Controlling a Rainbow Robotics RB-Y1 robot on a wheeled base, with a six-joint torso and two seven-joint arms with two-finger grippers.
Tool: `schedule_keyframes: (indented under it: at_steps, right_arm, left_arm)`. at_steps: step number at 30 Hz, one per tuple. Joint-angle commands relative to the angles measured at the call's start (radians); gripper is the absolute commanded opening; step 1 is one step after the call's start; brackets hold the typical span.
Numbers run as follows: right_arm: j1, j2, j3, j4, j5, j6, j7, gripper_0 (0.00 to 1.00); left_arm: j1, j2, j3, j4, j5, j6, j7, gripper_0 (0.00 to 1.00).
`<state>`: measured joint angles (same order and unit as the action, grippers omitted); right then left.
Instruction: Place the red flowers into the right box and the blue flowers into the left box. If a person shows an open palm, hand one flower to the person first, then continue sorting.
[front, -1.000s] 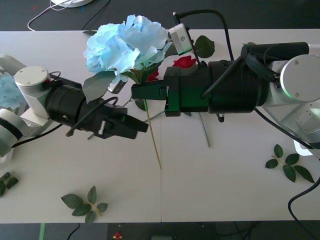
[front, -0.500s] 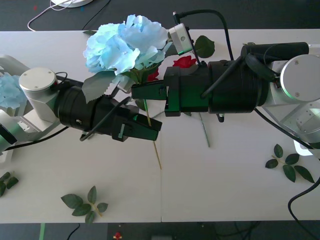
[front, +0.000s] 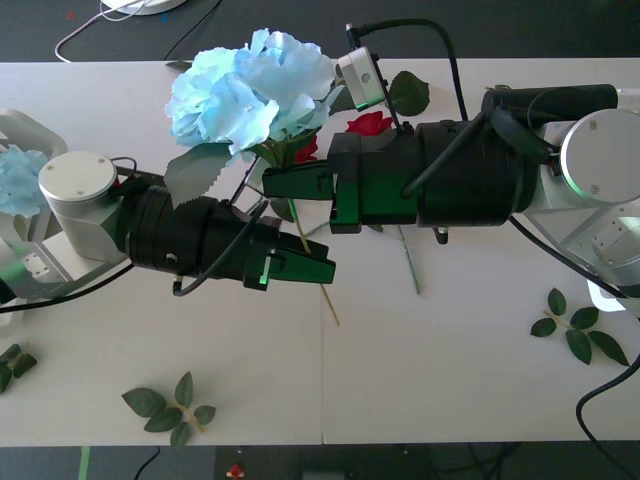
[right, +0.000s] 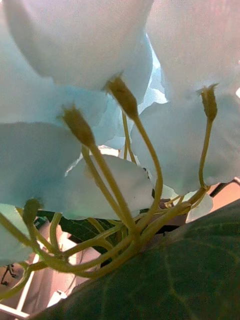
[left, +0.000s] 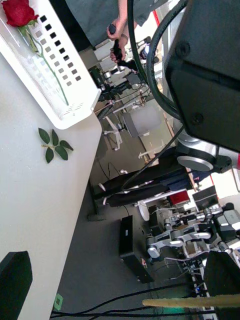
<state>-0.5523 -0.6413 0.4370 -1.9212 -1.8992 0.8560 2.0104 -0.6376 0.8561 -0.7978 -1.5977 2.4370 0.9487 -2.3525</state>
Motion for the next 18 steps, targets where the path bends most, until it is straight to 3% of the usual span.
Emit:
schedule_keyframes:
  at_steps: [1,12,14,15,18]
  right_arm:
    - [-0.034,-0.021,0.008,-0.015,-0.015,-0.002,0.028,0.00]
    - [-0.034,-0.021,0.006,-0.013,-0.015,-0.002,0.030,0.00]
    - [-0.034,-0.021,0.008,-0.013,-0.015,-0.002,0.028,0.00]
    - [-0.034,-0.021,0.008,-0.015,-0.015,-0.002,0.028,0.00]
    - [-0.034,-0.023,0.008,-0.013,-0.015,-0.002,0.028,0.00]
  left_arm:
    - [0.003,0.047,-0.014,-0.047,0.030,-0.022,-0.057,1.00]
    - [0.004,0.054,-0.014,-0.054,0.082,-0.021,-0.086,0.98]
    - [0.003,0.057,-0.014,-0.056,0.082,-0.021,-0.088,0.13]
    - [0.004,0.060,-0.014,-0.057,0.082,-0.021,-0.091,0.00]
    - [0.004,0.064,-0.014,-0.059,0.083,-0.018,-0.093,0.00]
